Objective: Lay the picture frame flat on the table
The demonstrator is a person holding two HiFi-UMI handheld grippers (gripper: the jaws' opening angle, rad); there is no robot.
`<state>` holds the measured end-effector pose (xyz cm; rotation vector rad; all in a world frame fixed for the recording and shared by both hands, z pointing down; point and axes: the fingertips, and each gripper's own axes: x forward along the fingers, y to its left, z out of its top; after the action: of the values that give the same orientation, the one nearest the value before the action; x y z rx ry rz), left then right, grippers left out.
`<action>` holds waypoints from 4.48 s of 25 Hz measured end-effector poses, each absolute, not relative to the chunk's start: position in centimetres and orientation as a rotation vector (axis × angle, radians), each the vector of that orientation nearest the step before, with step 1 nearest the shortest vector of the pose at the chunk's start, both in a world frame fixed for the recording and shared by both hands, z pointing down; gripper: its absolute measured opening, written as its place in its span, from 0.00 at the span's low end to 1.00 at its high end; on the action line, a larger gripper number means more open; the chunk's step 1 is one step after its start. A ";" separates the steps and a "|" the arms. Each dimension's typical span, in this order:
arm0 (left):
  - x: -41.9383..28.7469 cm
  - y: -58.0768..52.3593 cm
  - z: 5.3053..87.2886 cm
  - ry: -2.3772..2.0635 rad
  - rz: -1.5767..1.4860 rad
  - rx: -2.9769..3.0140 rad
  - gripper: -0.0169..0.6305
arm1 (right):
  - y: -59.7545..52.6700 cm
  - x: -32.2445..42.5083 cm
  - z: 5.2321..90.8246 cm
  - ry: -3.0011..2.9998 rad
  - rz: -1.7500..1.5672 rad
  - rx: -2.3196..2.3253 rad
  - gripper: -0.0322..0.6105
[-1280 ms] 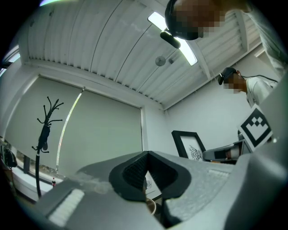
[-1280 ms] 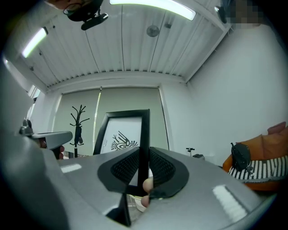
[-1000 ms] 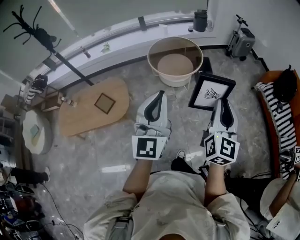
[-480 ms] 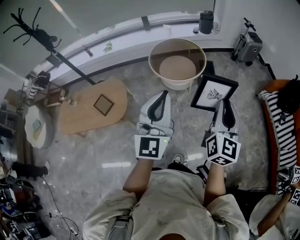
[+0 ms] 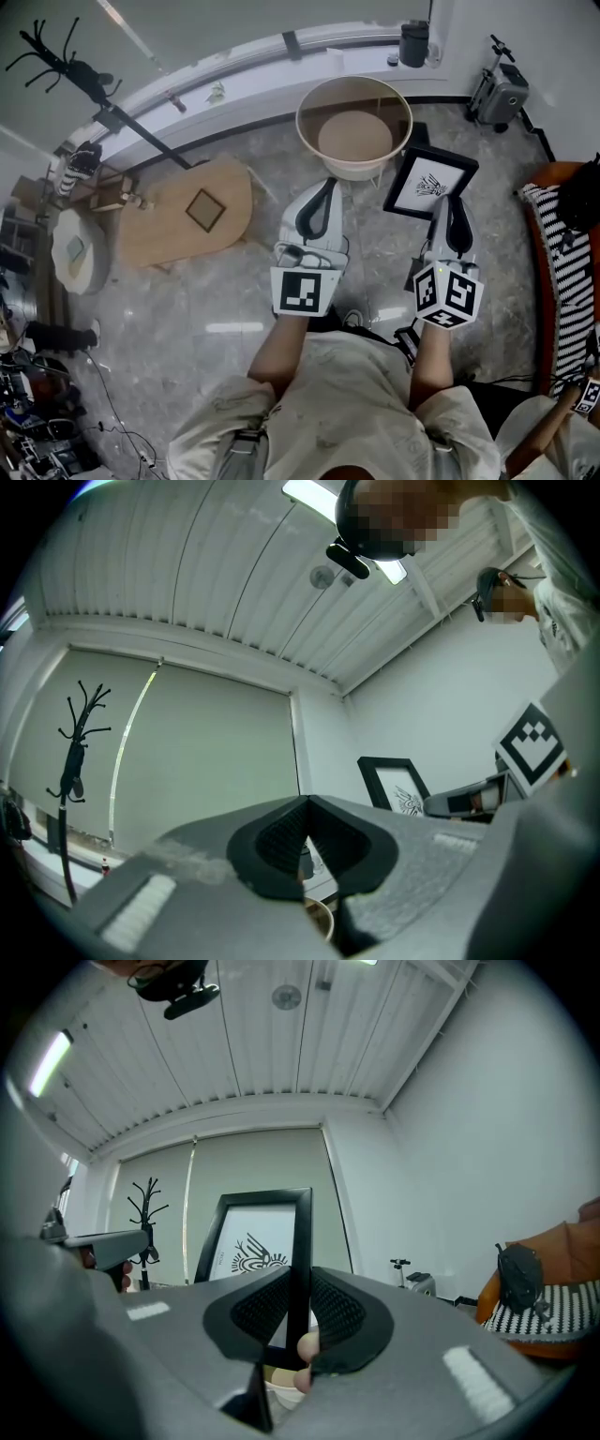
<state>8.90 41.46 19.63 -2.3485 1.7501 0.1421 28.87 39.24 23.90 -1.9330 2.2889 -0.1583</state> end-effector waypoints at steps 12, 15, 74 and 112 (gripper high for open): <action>8.1 38.2 20.9 1.731 0.153 -2.371 0.03 | 36.4 27.7 24.7 2.303 -0.133 -1.953 0.16; 7.6 36.3 20.6 1.730 0.178 -2.370 0.03 | 34.6 27.2 24.5 2.307 -0.118 -1.957 0.16; -1.9 -4.4 21.2 1.651 0.185 -2.447 0.03 | -4.6 17.9 24.7 2.279 -0.113 -2.083 0.16; 0.0 -27.9 27.1 1.731 0.050 -2.540 0.03 | -28.3 19.3 32.0 2.335 -0.387 -2.108 0.16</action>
<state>-0.01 -27.86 27.07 -2.5404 1.7314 0.0498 19.31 -28.28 31.97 -2.1076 2.3348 -0.3867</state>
